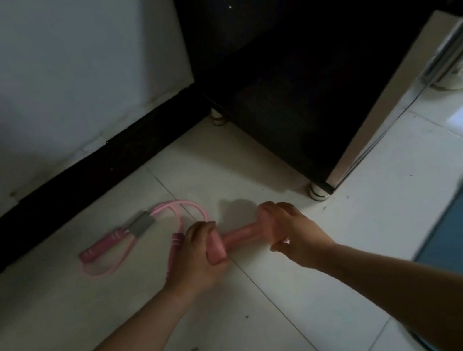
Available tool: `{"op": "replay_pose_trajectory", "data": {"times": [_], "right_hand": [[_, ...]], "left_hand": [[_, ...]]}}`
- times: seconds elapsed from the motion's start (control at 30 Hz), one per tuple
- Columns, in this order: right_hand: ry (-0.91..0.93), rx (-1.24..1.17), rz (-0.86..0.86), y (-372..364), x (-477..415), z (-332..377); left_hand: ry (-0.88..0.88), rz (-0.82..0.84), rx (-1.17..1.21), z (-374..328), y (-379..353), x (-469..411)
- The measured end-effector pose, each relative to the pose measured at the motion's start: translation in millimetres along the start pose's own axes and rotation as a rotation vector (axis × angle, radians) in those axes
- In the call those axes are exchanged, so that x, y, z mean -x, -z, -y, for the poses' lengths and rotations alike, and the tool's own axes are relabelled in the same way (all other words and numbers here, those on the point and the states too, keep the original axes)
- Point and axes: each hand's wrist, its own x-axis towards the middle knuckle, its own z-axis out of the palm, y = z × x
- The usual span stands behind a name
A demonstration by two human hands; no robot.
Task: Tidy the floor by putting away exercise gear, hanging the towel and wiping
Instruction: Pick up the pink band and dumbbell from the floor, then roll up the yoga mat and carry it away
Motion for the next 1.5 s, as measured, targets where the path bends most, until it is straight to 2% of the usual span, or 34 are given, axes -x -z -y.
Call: {"op": "replay_pose_trajectory", "data": {"times": [0.17, 0.27, 0.43, 0.53, 0.63, 0.7, 0.8, 1.1, 1.2, 1.4, 1.5], "right_hand": [[0.039, -0.006, -0.009, -15.1, -33.4, 35.8], [0.023, -0.046, -0.014, -26.9, -52.7, 60.6], [0.103, -0.180, -0.092, -51.0, -86.2, 104.3], [0.006, -0.284, -0.126, -51.6, -94.2, 116.2], [-0.073, -0.232, -0.063, -37.8, -83.1, 105.6], [-0.062, -0.169, 0.006, -22.8, -62.8, 91.7], [-0.073, -0.085, 0.093, 0.0, -22.9, 64.7], [-0.229, 0.017, 0.054, 64.9, 90.2, -19.2], [-0.270, 0.052, 0.042, 90.3, 126.8, -47.7], [-0.280, 0.155, 0.098, 145.6, 191.9, -98.6], [-0.277, 0.179, 0.117, 166.1, 219.1, -133.0]], "left_hand": [[0.001, -0.054, 0.021, 27.6, 28.1, -15.7], [0.065, -0.068, 0.043, 48.9, 49.1, -22.9], [0.023, -0.147, -0.114, 89.2, 81.0, -32.2], [0.038, -0.191, -0.187, 99.0, 85.3, -37.4], [0.068, -0.154, -0.286, 99.4, 77.3, -41.5], [0.054, -0.157, -0.287, 81.2, 69.8, -37.8], [-0.008, -0.162, -0.126, 37.5, 56.0, -27.2], [-0.219, 0.120, -0.136, -62.8, 4.1, -16.5], [-0.307, 0.235, -0.181, -100.2, -8.9, -17.0], [-0.627, 0.426, -0.402, -190.2, -32.6, -14.4], [-0.689, 0.488, -0.485, -240.1, -49.2, -12.2]]}}
